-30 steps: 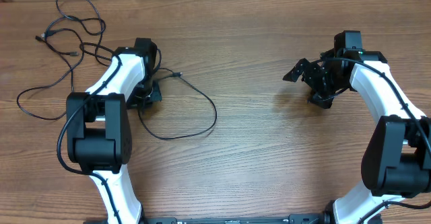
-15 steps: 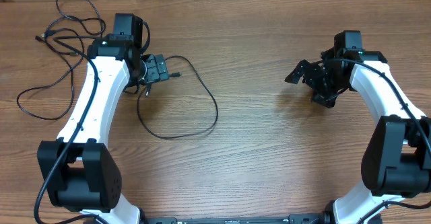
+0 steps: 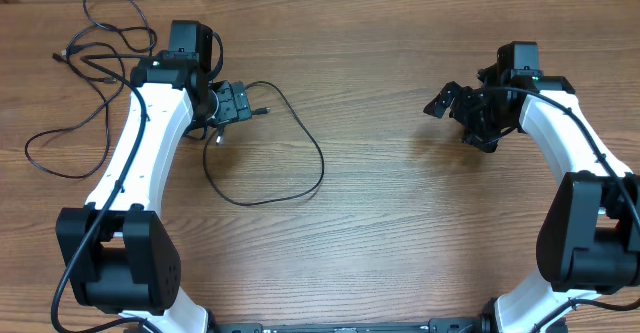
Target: Untangle cables
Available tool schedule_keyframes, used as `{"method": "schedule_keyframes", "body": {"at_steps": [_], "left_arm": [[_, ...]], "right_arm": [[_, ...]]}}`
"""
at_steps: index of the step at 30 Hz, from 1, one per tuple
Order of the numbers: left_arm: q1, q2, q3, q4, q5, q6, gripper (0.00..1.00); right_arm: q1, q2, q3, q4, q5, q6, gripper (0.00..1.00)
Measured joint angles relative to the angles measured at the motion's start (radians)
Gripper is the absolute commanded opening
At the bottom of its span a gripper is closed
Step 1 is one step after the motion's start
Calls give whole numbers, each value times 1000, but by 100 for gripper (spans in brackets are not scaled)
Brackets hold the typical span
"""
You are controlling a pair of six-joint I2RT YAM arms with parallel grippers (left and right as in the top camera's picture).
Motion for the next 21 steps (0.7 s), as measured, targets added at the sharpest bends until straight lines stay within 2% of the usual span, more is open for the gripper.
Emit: {"method": "schedule_keyframes", "body": {"at_steps": [10, 16, 18, 21], "left_arm": [[-1, -10, -1, 0, 0, 0, 100], [-1, -162, -4, 20, -1, 23, 100], [-1, -230, -14, 87, -1, 40, 100], [-1, -331, -109, 333, 8, 84, 100]], "right_arm": [[0, 0, 0, 0, 0, 0, 100], [0, 0, 0, 0, 0, 0, 100], [0, 0, 0, 0, 0, 0, 100], [0, 0, 0, 0, 0, 0, 100]]}}
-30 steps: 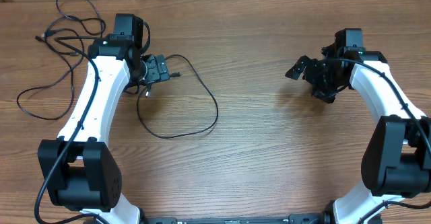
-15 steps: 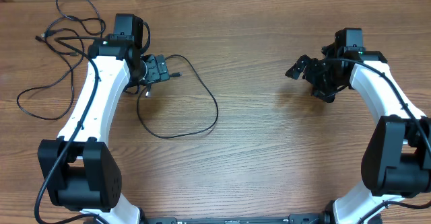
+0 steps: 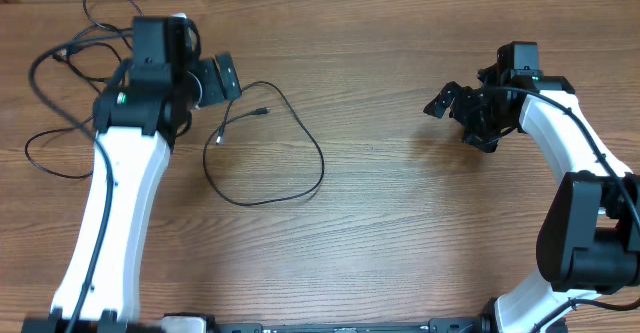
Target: Untangle cables
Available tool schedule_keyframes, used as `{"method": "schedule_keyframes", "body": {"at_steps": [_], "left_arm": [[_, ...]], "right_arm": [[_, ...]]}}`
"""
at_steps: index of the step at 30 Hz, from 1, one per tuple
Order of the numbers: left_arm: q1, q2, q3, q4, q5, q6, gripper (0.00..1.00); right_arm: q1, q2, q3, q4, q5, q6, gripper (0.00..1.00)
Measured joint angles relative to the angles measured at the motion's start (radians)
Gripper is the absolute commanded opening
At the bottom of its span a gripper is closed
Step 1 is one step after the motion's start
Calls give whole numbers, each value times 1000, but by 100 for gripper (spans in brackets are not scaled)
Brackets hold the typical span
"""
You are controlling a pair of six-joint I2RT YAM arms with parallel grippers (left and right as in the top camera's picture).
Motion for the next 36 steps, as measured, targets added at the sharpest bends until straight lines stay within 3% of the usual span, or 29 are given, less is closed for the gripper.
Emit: {"method": "schedule_keyframes", "body": {"at_steps": [7, 18, 32, 36], "left_arm": [[0, -116, -435, 529, 55, 51, 100], [0, -362, -969, 1075, 74, 66, 100], [0, -726, -1327, 1145, 51, 66, 99], [0, -864, -1376, 1022, 43, 66, 99]], "right_arm": [[0, 0, 0, 0, 0, 2, 100], [0, 0, 0, 0, 0, 3, 100], [0, 0, 0, 0, 0, 3, 100], [0, 0, 0, 0, 0, 3, 100]]}}
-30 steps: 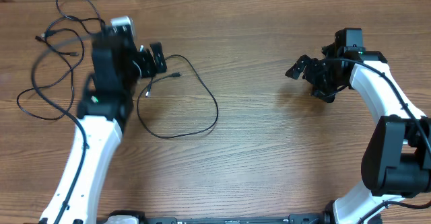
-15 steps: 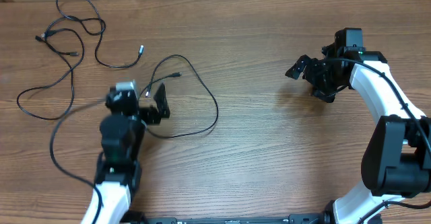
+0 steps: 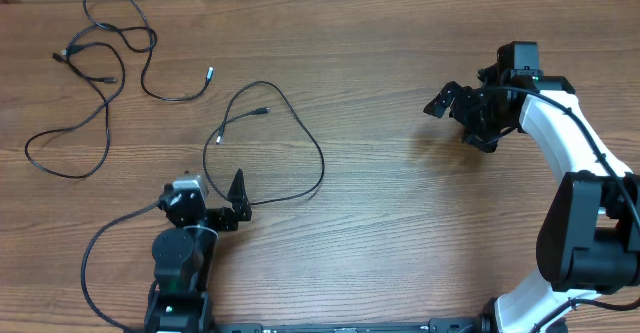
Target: Untangle cables
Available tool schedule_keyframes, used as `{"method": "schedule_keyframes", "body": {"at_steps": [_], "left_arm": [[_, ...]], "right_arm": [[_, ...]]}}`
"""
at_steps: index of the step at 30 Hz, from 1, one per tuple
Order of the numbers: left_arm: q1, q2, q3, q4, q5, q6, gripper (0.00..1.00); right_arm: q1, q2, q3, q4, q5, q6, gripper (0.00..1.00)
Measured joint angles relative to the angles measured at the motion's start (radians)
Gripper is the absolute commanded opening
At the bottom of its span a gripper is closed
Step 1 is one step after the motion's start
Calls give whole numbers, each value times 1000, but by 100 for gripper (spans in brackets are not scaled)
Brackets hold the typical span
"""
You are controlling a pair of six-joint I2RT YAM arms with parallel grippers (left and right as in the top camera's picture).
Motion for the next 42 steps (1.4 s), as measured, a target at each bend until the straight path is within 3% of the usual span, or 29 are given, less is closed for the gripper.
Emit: {"method": "schedule_keyframes", "body": {"at_steps": [11, 19, 42], "left_arm": [[0, -366, -6, -422, -43, 16, 100], [0, -576, -6, -432, -44, 65, 100], [0, -578, -6, -433, -43, 83, 100]], "right_arm": [[0, 0, 0, 1, 1, 0, 100], [0, 0, 0, -1, 0, 0, 100], [0, 0, 0, 0, 0, 0, 100]]}}
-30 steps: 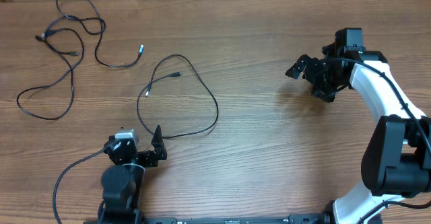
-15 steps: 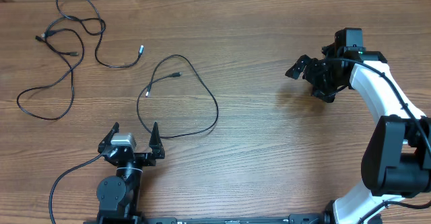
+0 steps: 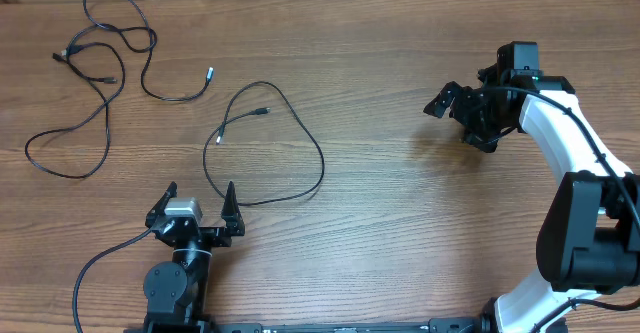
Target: Untangle cables
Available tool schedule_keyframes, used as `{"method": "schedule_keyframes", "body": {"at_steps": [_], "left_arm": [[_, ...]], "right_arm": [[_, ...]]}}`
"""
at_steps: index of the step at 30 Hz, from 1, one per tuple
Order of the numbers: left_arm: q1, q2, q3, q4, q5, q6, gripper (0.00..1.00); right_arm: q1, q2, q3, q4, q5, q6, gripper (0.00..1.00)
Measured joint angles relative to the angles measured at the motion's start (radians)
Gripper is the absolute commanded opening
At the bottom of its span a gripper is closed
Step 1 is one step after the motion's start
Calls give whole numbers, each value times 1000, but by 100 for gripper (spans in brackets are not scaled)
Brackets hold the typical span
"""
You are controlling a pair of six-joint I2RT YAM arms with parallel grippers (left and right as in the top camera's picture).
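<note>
Two black cables lie apart on the wooden table. One forms a wide loop (image 3: 318, 158) left of centre, with both plug ends at its upper left. The other cable (image 3: 105, 93) winds through several curls at the far left, one end (image 3: 208, 73) pointing toward the loop. My left gripper (image 3: 202, 189) sits at the near edge, open and holding nothing, its right finger close to the bottom of the loop. My right gripper (image 3: 442, 101) hovers at the right, open and holding nothing, far from both cables.
The table's far edge runs just behind the curled cable. A thin black lead (image 3: 95, 268) from the left arm's base curves over the near left of the table. The right arm's white link (image 3: 565, 138) stands along the right side.
My left gripper, turned sideways with one finger showing, now faces up the table with both fingers spread wide. Cables and right arm are unchanged.
At first my left arm reached across the left side, its gripper at the loop cable's plug ends. Then the gripper was higher and farther back, by the curled cable. After that the arm was folded at the near edge, both cables lying apart, as now.
</note>
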Motion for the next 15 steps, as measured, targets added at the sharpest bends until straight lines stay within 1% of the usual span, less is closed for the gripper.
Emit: {"method": "schedule_keyframes", "body": {"at_steps": [11, 15], "left_arm": [[0, 0, 0, 0, 0, 3, 99], [0, 0, 0, 0, 0, 3, 100]], "right_arm": [[4, -5, 0, 0, 0, 0, 100], [34, -81, -1, 0, 8, 0, 100]]}}
